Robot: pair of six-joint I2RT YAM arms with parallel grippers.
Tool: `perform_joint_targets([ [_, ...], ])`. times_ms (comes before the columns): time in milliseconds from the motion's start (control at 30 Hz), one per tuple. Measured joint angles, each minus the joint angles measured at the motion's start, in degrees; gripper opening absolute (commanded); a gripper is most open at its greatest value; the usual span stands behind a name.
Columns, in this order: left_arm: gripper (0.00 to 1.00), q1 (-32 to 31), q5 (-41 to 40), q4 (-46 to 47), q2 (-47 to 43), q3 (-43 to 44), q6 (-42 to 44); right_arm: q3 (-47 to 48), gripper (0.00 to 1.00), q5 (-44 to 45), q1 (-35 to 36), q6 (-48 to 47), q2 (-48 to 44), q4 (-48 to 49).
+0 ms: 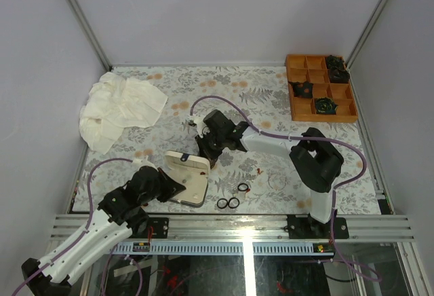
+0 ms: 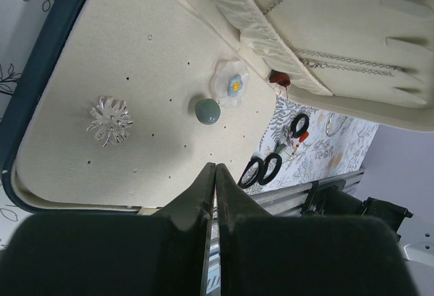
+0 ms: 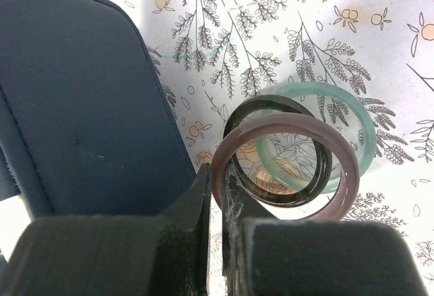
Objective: Organize the mixed jewelry
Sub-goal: Move the jewelry to the center of the board.
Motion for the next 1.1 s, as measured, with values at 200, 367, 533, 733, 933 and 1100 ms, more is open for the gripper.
perform_joint_targets([
  [200,0.0,-0.02,-0.02,-0.02,0.0,0.0,-0.02,0.31,0.12,0.42,0.28,-0.07,0.2,-0.02],
  [367,0.0,-0.04,-0.04,-0.02,0.0,0.0,-0.02,0.31,0.19,0.37,0.57,-0.24,0.52,0.15],
  [533,0.0,-0.04,-0.15,-0.02,-0.02,0.0,-0.02,0.31,0.26,0.39,0.83,-0.24,0.72,0.22],
  [733,0.0,-0.04,-0.2,-0.02,-0.11,0.0,-0.04,0.31,0.29,0.46,0.85,-0.24,0.7,0.22],
  [933,0.0,-0.04,-0.37,-0.09,-0.44,0.13,-0.02,0.31,0.3,0.48,0.87,-0.24,0.7,0.2],
  [1100,0.0,-0.04,-1.18,-0.76,0.13,2.43,0.04,0.31,0.32,0.55,0.9,-0.24,0.7,0.15],
])
